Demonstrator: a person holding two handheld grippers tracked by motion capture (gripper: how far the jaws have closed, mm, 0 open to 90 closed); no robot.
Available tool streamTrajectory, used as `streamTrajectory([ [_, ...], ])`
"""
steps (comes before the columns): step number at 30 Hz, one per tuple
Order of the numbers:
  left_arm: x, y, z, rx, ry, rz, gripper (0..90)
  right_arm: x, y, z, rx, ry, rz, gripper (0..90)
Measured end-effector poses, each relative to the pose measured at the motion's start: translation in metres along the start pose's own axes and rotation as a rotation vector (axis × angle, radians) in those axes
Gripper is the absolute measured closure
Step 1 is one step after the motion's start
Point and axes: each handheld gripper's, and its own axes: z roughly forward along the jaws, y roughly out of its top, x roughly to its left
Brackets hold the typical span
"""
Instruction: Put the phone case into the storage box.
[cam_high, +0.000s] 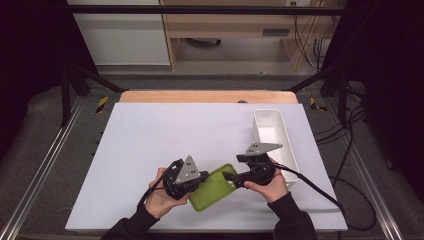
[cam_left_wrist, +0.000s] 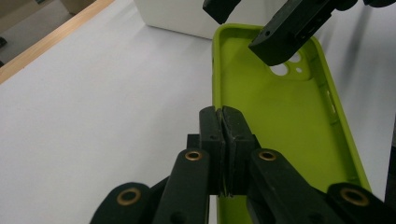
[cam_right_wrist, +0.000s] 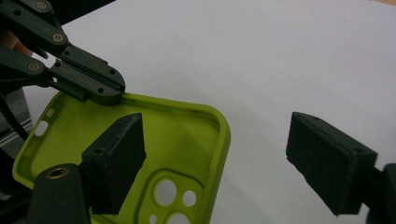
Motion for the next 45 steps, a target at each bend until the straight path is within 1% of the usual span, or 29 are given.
streamTrajectory([
  [5, -0.001, 0.001, -0.002, -0.009, -0.003, 0.004, 87.8, -0.001, 0.000, -0.001, 0.020, 0.019, 0.017, 27.8],
  [8, -0.002, 0.002, -0.003, -0.011, -0.006, 0.007, 87.8, -0.001, 0.001, -0.001, 0.025, 0.026, 0.015, 31.4],
  [11, -0.002, 0.002, -0.003, -0.014, -0.008, 0.010, 87.8, -0.002, 0.001, -0.001, 0.033, 0.045, 0.023, 36.2],
  [16, -0.003, 0.003, -0.004, -0.021, -0.011, 0.017, 87.8, -0.003, 0.002, -0.003, 0.051, 0.078, 0.052, 43.2],
  [25, -0.004, 0.004, -0.006, -0.028, -0.006, 0.027, 87.8, -0.006, 0.002, -0.006, 0.060, 0.136, 0.096, 55.8],
  [27, -0.005, 0.004, -0.006, -0.029, -0.006, 0.029, 87.8, -0.008, 0.002, -0.007, 0.065, 0.155, 0.116, 58.8],
  [28, -0.004, 0.004, -0.006, -0.028, -0.007, 0.029, 87.8, -0.008, 0.002, -0.007, 0.065, 0.155, 0.116, 58.8],
  [33, -0.005, 0.004, -0.006, -0.031, -0.007, 0.037, 87.8, -0.010, 0.001, -0.009, 0.066, 0.169, 0.147, 63.4],
  [40, -0.005, 0.004, -0.006, -0.026, -0.003, 0.050, 87.8, -0.010, 0.002, -0.012, 0.072, 0.166, 0.140, 67.9],
  [45, -0.006, 0.004, -0.005, -0.019, 0.001, 0.062, 87.8, -0.010, 0.002, -0.012, 0.087, 0.168, 0.143, 70.2],
])
